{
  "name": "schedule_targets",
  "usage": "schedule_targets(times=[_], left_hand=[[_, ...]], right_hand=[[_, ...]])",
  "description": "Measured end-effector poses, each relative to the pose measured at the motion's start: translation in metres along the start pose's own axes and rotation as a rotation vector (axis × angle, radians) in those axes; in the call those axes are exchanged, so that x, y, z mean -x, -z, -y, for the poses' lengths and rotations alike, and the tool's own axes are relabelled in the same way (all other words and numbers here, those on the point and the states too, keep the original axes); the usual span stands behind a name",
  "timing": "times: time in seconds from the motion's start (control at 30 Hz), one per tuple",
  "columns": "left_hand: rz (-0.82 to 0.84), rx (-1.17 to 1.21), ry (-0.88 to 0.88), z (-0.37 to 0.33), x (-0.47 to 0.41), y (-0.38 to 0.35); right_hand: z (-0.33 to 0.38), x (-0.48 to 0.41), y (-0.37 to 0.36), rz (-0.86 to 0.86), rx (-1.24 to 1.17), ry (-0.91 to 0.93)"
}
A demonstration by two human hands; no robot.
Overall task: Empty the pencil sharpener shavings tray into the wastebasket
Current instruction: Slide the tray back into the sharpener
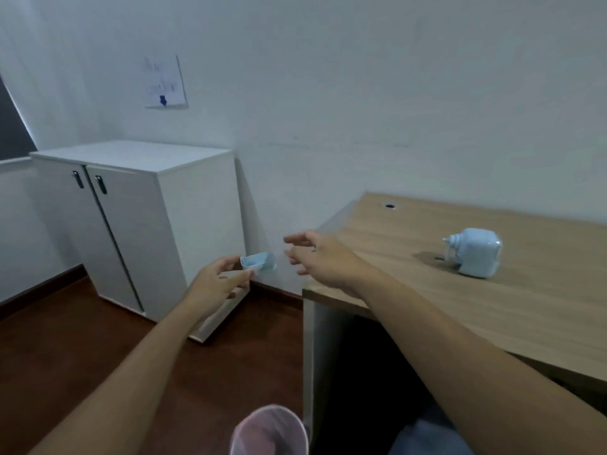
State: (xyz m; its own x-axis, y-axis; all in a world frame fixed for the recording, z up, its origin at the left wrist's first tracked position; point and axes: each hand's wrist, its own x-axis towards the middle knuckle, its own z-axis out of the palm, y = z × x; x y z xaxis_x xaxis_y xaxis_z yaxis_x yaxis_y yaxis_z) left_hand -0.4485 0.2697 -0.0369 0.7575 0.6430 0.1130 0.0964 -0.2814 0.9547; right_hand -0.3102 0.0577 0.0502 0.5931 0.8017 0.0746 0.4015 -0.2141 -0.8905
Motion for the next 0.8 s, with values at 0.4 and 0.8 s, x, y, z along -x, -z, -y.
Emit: schedule_targets(times=[0.4,0.8], left_hand=[[0.237,-0.123,-0.273,-0.113,-0.011,-0.13],[0.541,-0.206,-0.233,-0.132,-0.035,-0.276]], right_hand=[[-0.031,0.05,0.201,-0.468,0.518,0.009],[-0.153,0.097,0.271,-0.383,0.173,-0.133]])
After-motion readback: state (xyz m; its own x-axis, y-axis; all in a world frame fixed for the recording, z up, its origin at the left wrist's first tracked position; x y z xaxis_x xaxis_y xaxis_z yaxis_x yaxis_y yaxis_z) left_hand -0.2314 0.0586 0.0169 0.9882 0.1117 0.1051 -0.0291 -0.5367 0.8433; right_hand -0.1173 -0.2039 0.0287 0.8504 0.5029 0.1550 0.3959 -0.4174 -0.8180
